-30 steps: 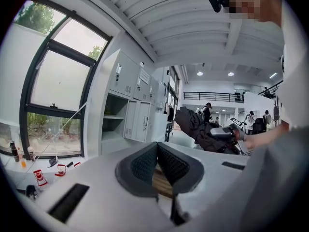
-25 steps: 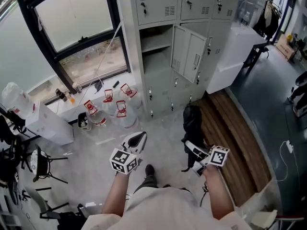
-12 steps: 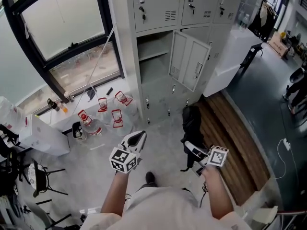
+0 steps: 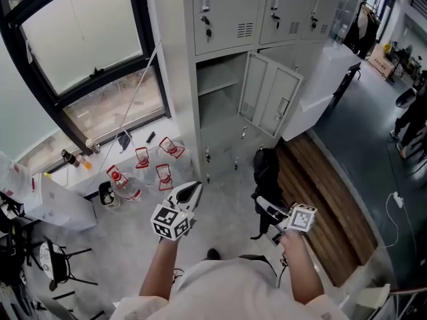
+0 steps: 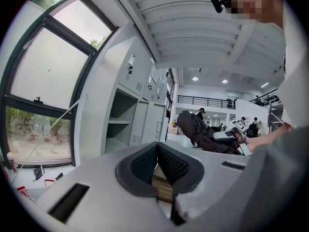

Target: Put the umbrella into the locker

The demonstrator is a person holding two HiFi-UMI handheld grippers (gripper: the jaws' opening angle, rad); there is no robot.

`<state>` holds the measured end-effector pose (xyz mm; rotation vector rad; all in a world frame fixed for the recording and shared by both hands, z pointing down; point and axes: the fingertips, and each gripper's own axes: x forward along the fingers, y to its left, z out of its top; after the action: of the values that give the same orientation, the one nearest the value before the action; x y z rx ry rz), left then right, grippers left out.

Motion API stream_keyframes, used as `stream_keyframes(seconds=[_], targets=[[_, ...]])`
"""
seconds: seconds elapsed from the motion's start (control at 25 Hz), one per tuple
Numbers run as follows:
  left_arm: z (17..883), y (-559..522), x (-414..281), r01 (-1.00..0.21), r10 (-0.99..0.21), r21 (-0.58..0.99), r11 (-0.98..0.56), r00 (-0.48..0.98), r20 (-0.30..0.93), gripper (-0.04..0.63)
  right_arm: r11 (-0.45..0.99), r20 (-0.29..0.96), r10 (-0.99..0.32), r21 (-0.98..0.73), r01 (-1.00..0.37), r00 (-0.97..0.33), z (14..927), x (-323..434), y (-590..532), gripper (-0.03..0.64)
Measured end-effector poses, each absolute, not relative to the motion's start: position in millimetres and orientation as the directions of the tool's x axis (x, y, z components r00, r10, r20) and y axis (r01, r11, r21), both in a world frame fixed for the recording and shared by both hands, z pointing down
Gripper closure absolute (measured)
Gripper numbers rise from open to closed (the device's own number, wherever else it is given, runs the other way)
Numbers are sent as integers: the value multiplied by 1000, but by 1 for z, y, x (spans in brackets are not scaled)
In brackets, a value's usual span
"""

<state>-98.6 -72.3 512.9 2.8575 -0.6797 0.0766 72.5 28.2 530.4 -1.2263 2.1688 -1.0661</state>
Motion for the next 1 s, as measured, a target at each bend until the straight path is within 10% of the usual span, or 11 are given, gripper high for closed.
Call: stream_keyframes(seconds=[1.0], targets=[[516, -168, -51, -533, -520, 179, -827, 846, 118, 591, 373, 26, -799, -763, -529, -601, 537, 123, -93, 383]])
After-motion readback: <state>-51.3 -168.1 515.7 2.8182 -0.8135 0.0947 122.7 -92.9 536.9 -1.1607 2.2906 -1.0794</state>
